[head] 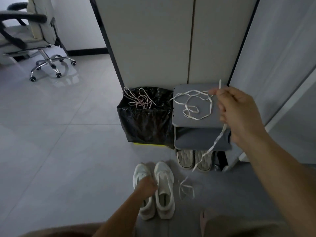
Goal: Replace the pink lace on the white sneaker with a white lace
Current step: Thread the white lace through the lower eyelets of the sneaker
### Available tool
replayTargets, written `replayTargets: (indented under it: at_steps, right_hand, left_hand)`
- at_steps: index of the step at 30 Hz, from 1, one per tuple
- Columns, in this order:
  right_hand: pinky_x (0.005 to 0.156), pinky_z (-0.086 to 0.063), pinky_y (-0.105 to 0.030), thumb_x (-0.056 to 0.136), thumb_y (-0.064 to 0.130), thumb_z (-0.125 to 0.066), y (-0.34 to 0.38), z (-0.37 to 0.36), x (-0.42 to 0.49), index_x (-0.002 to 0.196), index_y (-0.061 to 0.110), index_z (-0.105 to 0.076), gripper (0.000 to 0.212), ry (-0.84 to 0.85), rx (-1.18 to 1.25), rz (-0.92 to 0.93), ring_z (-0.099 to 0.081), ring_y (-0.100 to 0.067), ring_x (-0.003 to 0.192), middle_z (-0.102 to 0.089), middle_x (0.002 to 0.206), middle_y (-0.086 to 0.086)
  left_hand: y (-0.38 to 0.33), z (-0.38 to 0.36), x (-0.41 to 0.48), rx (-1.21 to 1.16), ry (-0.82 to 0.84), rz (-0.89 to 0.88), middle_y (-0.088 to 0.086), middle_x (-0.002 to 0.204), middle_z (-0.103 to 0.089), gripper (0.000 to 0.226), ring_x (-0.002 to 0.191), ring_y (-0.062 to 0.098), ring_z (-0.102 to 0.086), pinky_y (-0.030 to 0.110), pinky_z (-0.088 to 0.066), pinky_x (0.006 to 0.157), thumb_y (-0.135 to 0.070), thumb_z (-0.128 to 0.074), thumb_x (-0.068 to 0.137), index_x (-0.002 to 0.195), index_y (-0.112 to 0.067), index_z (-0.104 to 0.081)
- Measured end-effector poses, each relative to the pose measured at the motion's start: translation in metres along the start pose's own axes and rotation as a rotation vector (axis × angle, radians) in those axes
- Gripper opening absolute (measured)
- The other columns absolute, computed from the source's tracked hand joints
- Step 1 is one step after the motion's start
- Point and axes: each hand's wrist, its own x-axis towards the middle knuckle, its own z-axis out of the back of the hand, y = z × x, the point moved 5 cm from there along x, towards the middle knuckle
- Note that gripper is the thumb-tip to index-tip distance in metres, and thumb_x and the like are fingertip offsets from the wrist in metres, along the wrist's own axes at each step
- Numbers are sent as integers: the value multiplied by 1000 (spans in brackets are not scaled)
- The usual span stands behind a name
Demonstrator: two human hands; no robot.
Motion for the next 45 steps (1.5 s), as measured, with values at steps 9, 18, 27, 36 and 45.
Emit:
replayTargets:
  at_steps: [9,18,27,36,45]
  right_hand:
    - [38,-25,-15,92,18,-49,-36,-7,-13,78,15,-69,24,233,144,-196,-27,-6,42,-39,52,3]
    - [39,-30,-14,84,20,-54,-57,-31,-12,73,14,-71,21,348,101,-268,-35,-5,43,-52,54,4]
    - [45,-32,-17,94,16,-49,-48,-70,13,81,13,-66,22,417,-144,-210,-37,-6,48,-56,60,4]
    - [74,-44,-21,91,36,-54,8,-123,-10,100,27,-64,16,464,-254,-7,-59,-6,92,-65,100,6]
    - [54,-44,-10,81,32,-56,62,-102,-147,90,20,-67,19,712,29,79,-60,3,62,-68,66,15]
  left_hand:
    - [17,-70,60,461,-142,5,13,147,-24,62,130,30,-39,37,-36,100,-16,-36,95,148,-22,-5]
    - [9,-83,98,570,-124,-209,11,133,-48,37,117,28,-51,37,-39,99,-17,-32,98,132,-6,-43]
    - [-3,24,24,51,-497,-405,-13,74,-48,8,66,4,-48,8,-35,58,-22,-51,92,85,-17,-52]
    - [-16,110,-190,-120,-949,-687,-21,74,-44,9,56,0,-44,0,-32,52,-29,-54,75,75,-30,-44]
    - [10,77,-322,125,-1152,-842,-13,92,-59,15,66,5,-48,-4,-30,68,-35,-51,85,84,-23,-59]
